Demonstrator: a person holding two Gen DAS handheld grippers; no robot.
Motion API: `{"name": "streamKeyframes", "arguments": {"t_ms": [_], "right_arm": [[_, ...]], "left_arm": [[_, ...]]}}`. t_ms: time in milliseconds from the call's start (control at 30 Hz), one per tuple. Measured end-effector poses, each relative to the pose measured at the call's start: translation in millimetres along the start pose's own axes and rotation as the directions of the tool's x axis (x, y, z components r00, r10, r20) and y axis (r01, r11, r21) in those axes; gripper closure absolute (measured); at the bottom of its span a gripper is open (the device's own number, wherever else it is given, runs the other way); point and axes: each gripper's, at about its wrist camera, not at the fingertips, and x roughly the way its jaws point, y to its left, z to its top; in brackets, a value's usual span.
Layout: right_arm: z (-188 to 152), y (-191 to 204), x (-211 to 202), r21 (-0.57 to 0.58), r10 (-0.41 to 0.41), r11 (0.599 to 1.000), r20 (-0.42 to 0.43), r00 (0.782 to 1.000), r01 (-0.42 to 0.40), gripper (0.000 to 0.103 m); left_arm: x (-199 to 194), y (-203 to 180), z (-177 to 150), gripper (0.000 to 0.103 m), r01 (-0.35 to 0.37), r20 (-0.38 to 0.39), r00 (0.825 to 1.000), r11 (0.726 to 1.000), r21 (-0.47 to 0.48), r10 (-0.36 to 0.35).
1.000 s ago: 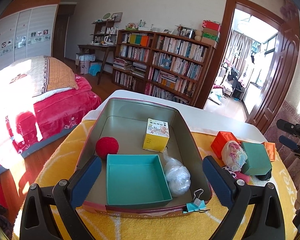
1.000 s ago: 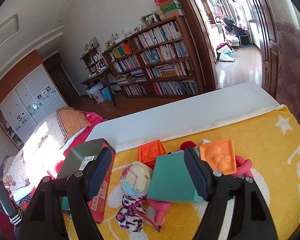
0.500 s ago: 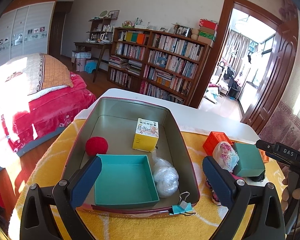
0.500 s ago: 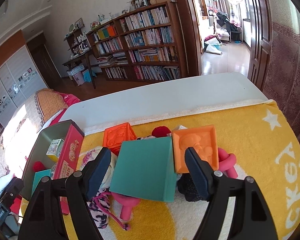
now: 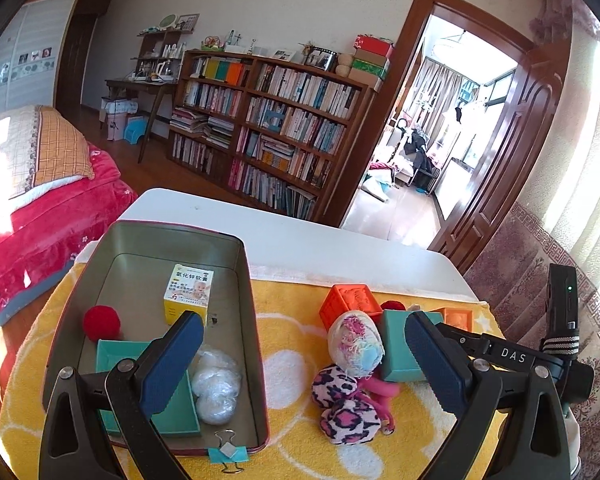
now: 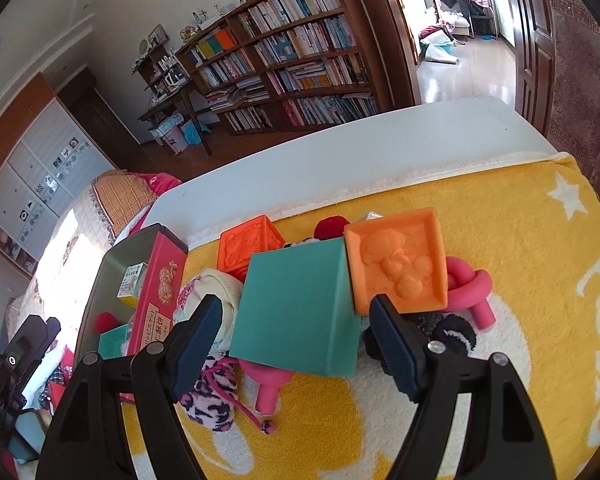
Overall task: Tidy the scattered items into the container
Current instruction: 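Move the right tool back over the pile to the teal lid, then grasp the teal lid with the right tool while the left tool grasps the pastel yarn ball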
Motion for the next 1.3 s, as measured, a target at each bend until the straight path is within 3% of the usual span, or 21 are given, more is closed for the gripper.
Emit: {"name": "streamKeyframes", "arguments": {"t_ms": [200, 400, 633, 833, 933, 1300], "right_arm": [[-1, 0, 5, -0.001, 0.014, 1.000, -0.047, 0.999, -0.014, 0.024], [-9, 20, 18, -0.098, -0.050, 0.994, -0.067, 0.997, 0.043, 0.023], [-22, 42, 34, -0.194, -0.177, 0.966, -0.022, 0.984, 0.169, 0.012], [-35, 53, 51, -0.279, -0.285, 0.919, 0.015, 0.958, 0.278, 0.006], [-36, 50, 48, -0.274, -0.297, 0.916, 0.033, 0.954, 0.294, 0.011], [-23, 33, 17, -0.239, -0.275, 0.928, 0.077, 0.958, 0.285, 0.013]], "left_arm": [[35, -22, 7, 0.001, 0.040, -0.053, 0.998, 0.997, -0.068, -0.044], [56, -21, 11, 0.001, 0.021, -0.083, 0.996, 0.996, -0.084, -0.028], [57, 0, 12, 0.001, 0.009, -0.086, 0.996, 0.990, -0.139, -0.021], [59, 3, 11, 0.001, 0.013, -0.093, 0.995, 0.989, -0.146, -0.027], [62, 1, 9, 0.001, 0.018, -0.099, 0.995, 0.990, -0.140, -0.032], [88, -14, -5, 0.001, 0.033, -0.160, 0.986, 0.996, -0.084, -0.046]]}}
